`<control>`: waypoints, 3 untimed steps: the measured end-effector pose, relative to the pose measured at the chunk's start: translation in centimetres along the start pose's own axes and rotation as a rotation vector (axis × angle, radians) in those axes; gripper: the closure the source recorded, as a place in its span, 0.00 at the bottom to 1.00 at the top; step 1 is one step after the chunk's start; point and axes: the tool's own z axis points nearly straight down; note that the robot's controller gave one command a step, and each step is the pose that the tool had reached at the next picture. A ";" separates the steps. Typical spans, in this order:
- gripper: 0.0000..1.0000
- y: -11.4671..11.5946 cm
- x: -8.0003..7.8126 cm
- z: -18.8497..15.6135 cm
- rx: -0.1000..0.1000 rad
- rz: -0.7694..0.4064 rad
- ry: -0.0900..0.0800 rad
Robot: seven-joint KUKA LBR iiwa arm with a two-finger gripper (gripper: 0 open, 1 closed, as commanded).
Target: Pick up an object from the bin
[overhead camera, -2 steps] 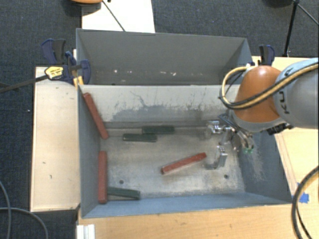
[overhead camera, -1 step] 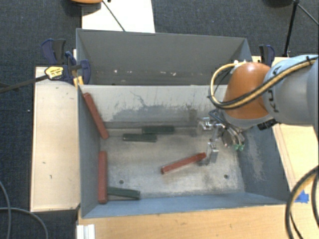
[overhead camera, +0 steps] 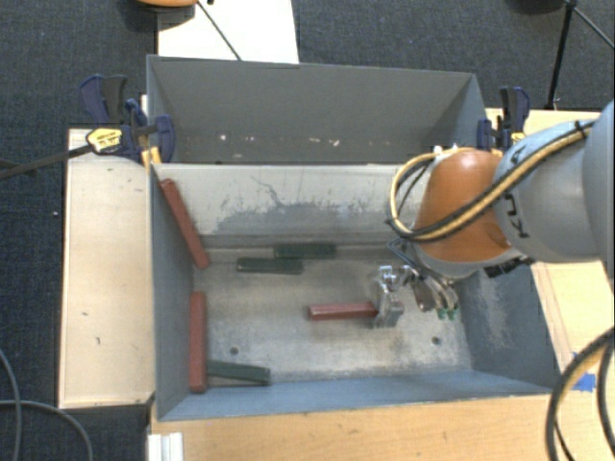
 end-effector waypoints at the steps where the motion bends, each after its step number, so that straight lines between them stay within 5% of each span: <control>1: 1.00 0.0 0.0 0.0 0.000 0.000 0.000; 2: 1.00 -0.2 0.2 -0.6 0.000 -0.037 0.001; 3: 1.00 0.0 0.1 -6.6 -0.001 -0.078 0.005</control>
Offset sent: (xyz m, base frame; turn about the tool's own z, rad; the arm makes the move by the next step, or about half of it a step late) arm -0.0059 -0.0091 0.0278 -0.1462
